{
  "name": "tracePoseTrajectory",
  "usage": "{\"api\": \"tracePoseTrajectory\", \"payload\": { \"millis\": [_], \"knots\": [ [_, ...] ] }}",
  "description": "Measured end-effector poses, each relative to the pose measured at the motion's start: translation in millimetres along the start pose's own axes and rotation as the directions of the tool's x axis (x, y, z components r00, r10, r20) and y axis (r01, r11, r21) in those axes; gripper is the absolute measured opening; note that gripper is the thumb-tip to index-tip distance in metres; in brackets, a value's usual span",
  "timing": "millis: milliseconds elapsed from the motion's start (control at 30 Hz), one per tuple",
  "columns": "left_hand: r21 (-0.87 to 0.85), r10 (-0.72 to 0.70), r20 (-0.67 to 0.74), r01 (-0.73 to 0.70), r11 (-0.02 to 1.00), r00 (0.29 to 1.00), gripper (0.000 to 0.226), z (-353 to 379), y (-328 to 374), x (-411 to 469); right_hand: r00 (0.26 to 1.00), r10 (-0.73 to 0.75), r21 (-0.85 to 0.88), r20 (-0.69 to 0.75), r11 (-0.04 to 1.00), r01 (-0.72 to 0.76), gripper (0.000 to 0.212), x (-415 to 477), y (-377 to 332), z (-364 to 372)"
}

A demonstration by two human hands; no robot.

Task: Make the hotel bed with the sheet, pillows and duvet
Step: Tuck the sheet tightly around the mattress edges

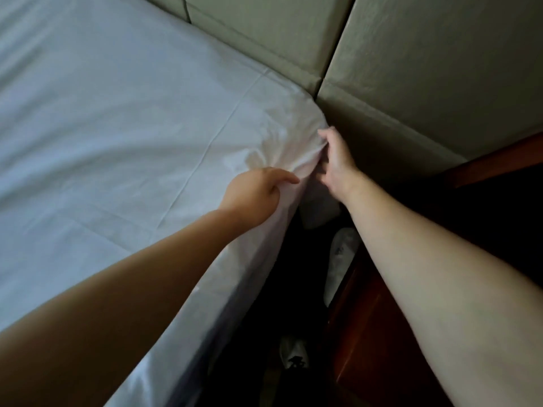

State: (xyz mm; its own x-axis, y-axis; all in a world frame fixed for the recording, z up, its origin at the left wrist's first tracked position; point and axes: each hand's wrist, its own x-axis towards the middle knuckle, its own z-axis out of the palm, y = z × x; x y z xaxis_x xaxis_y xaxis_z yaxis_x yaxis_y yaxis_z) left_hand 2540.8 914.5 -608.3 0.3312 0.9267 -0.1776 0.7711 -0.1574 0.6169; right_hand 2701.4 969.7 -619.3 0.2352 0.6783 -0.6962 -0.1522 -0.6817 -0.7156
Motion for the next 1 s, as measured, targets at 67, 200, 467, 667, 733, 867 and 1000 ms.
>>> {"api": "tracePoseTrajectory", "payload": {
  "millis": [67,200,467,667,733,867,1000],
  "knots": [
    [-0.014,-0.104,-0.035,0.103,0.995,0.994,0.05,3.2,6.3,-10.2,0.999,-0.047,-0.134,-0.011,0.99,0.045,0.08,0.1,23.3,-7.5],
    [-0.151,-0.266,-0.039,0.258,0.954,0.963,0.039,21.8,18.0,-35.9,0.983,0.17,-0.28,0.067,0.949,-0.145,0.055,-47.7,62.9,-28.7],
    [-0.586,-0.608,-0.11,0.443,0.678,0.786,0.042,44.1,20.3,-89.6,0.928,0.287,-0.447,0.239,0.881,-0.158,0.048,-93.3,94.9,-32.0],
    [-0.639,-0.719,-0.109,0.506,0.58,0.686,0.039,43.5,9.6,-162.0,0.932,0.265,-0.475,0.246,0.872,-0.122,0.024,-134.9,120.7,3.4],
    [-0.663,-0.755,-0.087,0.527,0.531,0.65,0.038,45.3,2.6,-191.4,0.933,0.264,-0.516,0.245,0.85,-0.105,0.02,-152.0,135.7,15.4],
    [-0.732,-0.824,-0.044,0.543,0.411,0.565,0.036,49.2,-10.3,-248.7,0.912,0.313,-0.586,0.266,0.804,-0.105,0.023,-188.8,170.2,38.7],
    [-0.777,-0.855,-0.03,0.526,0.346,0.518,0.035,54.9,-22.2,-307.9,0.885,0.375,-0.691,0.274,0.717,-0.09,0.03,-228.7,208.4,58.7]
  ]
}}
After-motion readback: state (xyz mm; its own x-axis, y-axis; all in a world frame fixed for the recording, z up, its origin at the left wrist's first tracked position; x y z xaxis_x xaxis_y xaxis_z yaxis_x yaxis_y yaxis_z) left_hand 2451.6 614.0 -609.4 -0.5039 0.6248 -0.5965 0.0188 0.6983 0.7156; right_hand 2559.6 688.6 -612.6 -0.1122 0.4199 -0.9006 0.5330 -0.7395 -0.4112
